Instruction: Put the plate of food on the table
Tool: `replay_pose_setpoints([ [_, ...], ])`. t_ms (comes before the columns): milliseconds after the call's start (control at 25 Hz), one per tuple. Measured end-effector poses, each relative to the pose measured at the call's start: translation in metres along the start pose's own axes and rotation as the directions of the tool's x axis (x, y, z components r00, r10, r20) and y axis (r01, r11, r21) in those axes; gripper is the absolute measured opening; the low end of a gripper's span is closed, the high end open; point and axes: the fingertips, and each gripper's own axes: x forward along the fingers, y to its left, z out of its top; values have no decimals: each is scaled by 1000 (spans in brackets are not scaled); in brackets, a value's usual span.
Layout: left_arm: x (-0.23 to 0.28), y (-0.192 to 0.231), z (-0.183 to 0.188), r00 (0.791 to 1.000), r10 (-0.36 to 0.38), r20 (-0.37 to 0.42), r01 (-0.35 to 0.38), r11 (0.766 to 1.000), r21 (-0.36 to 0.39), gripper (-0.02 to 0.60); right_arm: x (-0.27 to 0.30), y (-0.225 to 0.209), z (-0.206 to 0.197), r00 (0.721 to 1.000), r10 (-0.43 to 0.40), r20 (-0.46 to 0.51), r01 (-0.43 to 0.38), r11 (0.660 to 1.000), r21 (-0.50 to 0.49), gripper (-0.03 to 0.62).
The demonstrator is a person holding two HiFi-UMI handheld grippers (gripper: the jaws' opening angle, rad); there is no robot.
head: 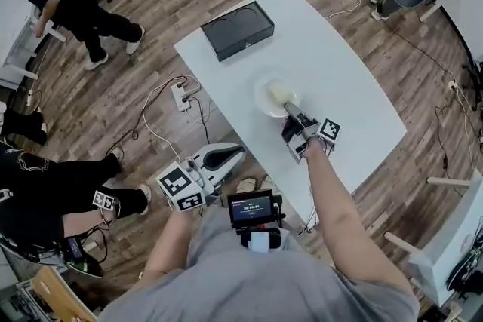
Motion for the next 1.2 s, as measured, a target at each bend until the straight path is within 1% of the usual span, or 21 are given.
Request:
replay_pose_setpoints([
  [200,1,15,7,1000,20,12,-19,999,-26,31,25,-23,2,996,-80,-49,80,997,-1,52],
  [440,7,36,13,999,38,10,-38,999,-20,31,37,-43,13,985,-150,-79,151,989,-4,52],
  [680,16,55,18,999,36,0,-36,999,-24,31,42,-49,19,978,-193,-85,194,981,10,52],
  [880,26,63,25,1000,21,-4,-21,999,-23,31,40,-57,26,960,-270,-76,272,962,13,52],
  [1040,32,64,23,1000,11,-13,-11,1000,-14,31,39,-58,29,945,-320,-64,320,947,-11,54],
  [1120,33,64,22,1000,8,-13,-8,1000,-12,31,36,-60,32,932,-360,-51,359,933,-22,55],
  [1200,32,64,24,1000,8,-11,-8,1000,-14,31,34,-62,34,912,-407,-40,405,913,-56,55],
])
